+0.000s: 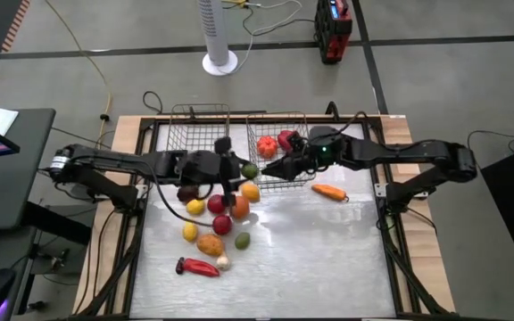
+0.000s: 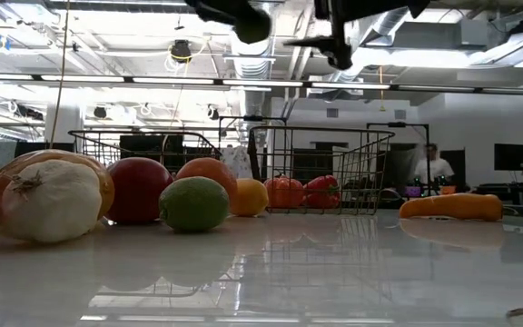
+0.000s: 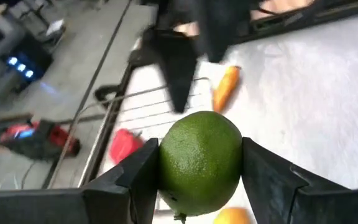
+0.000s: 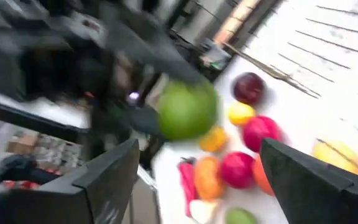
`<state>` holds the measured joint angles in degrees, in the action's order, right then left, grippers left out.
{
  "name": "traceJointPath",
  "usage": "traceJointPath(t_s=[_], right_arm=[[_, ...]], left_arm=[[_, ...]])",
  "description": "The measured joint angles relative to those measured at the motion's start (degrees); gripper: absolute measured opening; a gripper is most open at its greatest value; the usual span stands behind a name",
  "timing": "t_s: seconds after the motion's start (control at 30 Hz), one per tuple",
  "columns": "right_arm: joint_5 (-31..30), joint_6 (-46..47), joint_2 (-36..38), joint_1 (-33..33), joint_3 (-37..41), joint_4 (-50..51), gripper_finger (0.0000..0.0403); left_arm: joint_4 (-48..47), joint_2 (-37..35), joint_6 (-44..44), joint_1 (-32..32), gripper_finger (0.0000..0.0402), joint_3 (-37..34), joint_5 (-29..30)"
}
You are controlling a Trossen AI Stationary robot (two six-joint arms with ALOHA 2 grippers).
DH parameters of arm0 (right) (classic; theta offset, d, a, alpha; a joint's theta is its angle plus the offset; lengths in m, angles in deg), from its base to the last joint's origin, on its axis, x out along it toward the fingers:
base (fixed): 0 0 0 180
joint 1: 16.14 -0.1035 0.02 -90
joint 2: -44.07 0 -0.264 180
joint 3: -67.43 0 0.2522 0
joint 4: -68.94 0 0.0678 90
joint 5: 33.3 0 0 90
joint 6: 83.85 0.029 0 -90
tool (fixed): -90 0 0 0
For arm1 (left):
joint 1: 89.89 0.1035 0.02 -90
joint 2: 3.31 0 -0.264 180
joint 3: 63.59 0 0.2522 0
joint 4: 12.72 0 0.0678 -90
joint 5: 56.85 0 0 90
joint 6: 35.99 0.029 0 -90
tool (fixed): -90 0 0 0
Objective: Sort produce into baskets
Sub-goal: Put the top right lime into the left wire basket, then put the yellow chili pepper into the right wire basket
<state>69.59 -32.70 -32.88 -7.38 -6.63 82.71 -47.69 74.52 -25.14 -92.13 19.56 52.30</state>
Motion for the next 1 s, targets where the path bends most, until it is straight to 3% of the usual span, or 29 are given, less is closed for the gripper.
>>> traceJointPath(t_s=[0.27, 0.53, 0.83, 1.0], right_arm=[[-1.25, -4.10, 3.42, 1.90, -0.02, 6.78, 0.0364], [-4.20, -6.91, 3.63, 1.40, 0.00, 7.94, 0.0364], [-3.31, -8.12, 3.63, 0.77, 0.00, 14.56, 0.0371], [-0.02, -7.81, 4.42, 0.03, 0.00, 24.43, 0.0370]], left_arm=[[-20.01, -5.77, -7.96, 7.30, 0.0182, -0.09, 5.96], [-32.27, -6.58, -27.28, 18.08, 0.0203, -5.33, 5.94], [-32.71, -6.58, -26.80, 20.30, 0.0301, -6.25, 3.68], [-33.17, -6.58, -24.74, 20.35, 0.0328, -6.27, -1.91]])
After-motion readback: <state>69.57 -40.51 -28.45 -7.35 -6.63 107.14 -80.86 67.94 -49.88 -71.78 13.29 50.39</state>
